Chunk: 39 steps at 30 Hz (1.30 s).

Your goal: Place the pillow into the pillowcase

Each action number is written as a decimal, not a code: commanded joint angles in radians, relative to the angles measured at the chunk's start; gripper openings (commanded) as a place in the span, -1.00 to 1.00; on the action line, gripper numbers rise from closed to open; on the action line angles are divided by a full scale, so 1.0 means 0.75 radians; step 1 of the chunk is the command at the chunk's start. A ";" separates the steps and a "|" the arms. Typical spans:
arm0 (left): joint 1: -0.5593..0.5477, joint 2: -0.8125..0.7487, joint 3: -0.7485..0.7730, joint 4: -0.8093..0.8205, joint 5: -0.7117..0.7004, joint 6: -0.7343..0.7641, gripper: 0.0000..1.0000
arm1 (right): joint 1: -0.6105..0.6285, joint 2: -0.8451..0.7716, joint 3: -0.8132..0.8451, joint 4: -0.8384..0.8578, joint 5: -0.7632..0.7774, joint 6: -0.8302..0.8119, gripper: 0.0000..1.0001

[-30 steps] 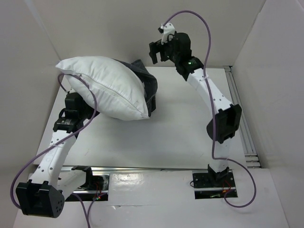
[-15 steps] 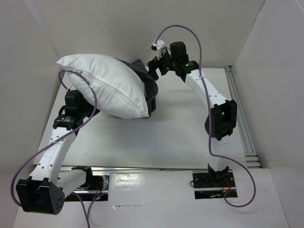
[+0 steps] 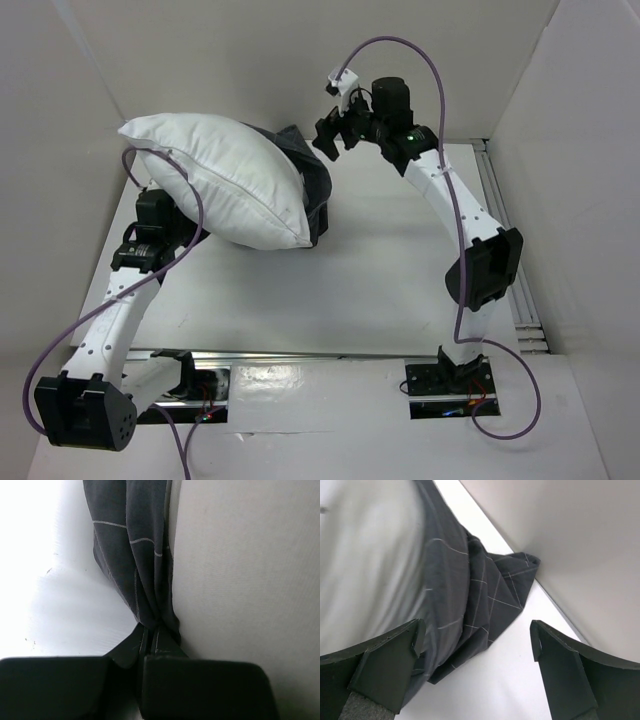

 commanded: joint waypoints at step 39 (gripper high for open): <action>-0.063 0.450 1.333 -0.065 -0.072 0.362 -1.00 | 0.212 -0.114 0.645 0.367 0.825 -0.022 -1.00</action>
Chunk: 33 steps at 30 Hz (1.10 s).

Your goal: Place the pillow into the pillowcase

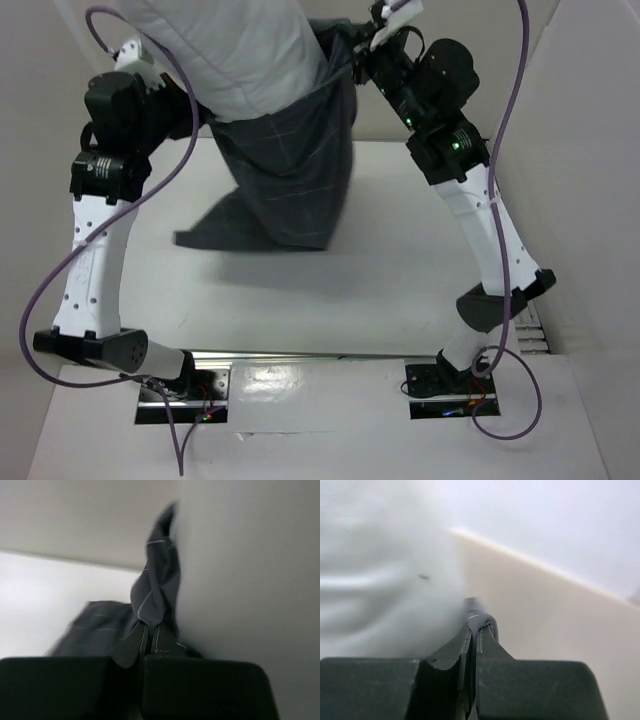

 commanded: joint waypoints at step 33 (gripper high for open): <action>0.224 -0.041 0.012 0.032 -0.406 0.091 -1.00 | -0.043 -0.320 -0.833 1.515 0.953 -0.605 -1.00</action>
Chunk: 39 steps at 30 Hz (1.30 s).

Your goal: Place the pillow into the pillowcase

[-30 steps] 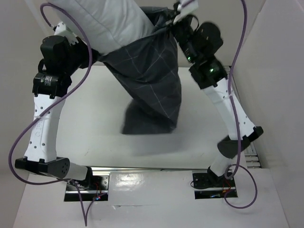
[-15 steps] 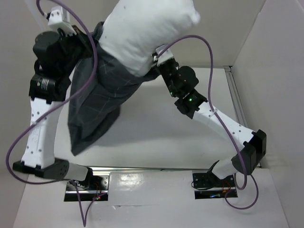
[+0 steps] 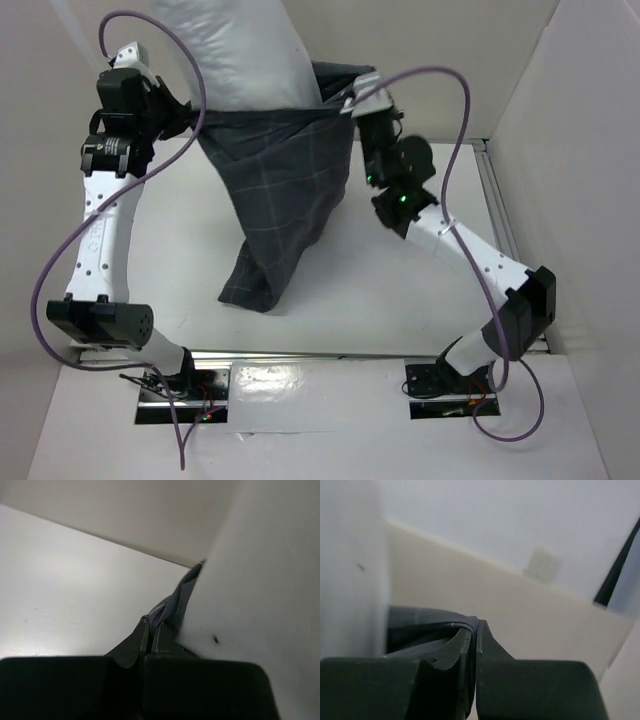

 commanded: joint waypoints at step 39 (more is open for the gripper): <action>-0.352 -0.331 0.065 0.483 -0.074 0.198 -1.00 | -0.068 -0.044 0.129 0.334 0.132 -0.160 -1.00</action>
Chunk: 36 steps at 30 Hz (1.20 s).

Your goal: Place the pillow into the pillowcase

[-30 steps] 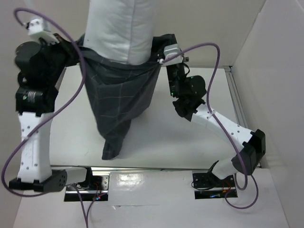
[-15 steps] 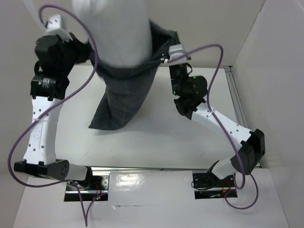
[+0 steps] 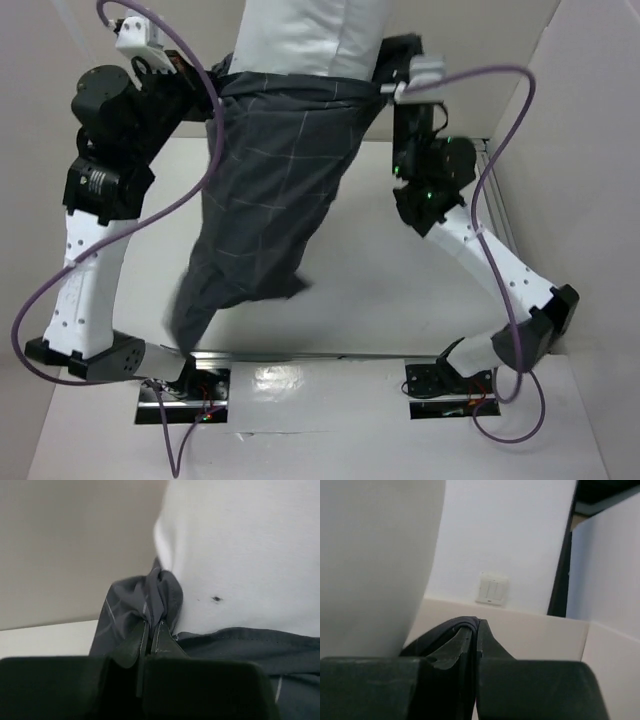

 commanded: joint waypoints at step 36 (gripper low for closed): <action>-0.265 0.092 -0.138 0.408 -0.586 0.187 -1.00 | -0.138 -0.463 -0.359 -0.232 -0.487 0.624 -1.00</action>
